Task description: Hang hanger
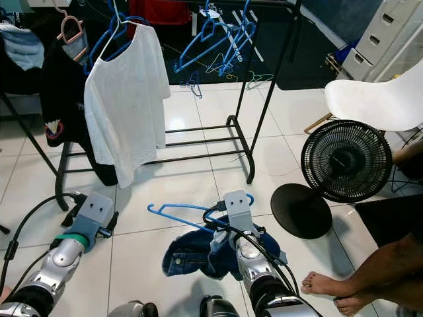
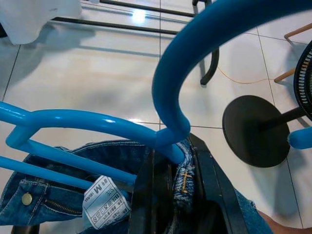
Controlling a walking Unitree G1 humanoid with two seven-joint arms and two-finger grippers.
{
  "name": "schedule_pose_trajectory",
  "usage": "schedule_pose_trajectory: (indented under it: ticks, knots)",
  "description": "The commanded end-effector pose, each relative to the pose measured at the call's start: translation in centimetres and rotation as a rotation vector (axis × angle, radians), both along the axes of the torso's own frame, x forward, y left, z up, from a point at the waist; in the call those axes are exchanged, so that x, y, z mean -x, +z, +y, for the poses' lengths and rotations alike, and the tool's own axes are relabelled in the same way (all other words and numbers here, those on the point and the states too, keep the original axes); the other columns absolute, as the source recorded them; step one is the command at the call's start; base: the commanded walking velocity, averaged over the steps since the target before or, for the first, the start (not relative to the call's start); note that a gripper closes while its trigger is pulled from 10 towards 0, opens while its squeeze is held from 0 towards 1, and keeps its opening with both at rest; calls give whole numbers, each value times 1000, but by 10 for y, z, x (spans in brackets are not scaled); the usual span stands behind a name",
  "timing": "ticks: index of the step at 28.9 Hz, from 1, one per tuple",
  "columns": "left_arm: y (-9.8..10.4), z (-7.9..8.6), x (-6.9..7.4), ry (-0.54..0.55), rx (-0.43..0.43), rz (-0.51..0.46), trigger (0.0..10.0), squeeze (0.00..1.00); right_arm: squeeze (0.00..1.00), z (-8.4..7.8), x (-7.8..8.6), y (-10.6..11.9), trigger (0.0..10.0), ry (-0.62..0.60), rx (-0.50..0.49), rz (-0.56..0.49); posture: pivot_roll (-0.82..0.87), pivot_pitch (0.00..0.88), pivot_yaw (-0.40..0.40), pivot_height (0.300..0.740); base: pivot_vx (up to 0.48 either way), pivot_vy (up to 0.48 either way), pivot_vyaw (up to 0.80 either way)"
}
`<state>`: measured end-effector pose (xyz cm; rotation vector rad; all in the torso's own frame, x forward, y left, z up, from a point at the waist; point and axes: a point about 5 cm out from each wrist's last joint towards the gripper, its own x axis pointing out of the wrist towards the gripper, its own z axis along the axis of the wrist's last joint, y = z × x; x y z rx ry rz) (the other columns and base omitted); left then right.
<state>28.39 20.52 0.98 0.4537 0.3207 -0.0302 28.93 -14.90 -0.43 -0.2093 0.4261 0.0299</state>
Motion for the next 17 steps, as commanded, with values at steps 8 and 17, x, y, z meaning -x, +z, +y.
schedule_pose_trajectory:
  ticks: [8,17]
  knots:
    - [19,-4,-18,40,94,-78,10000,0,0,0,-3,5,0,-15,-15,-39,24,0,17,733,0,0,0]
    - [11,-8,-9,-20,36,-57,10000,0,0,-3,-3,6,0,-27,-23,-46,26,0,15,733,0,0,0]
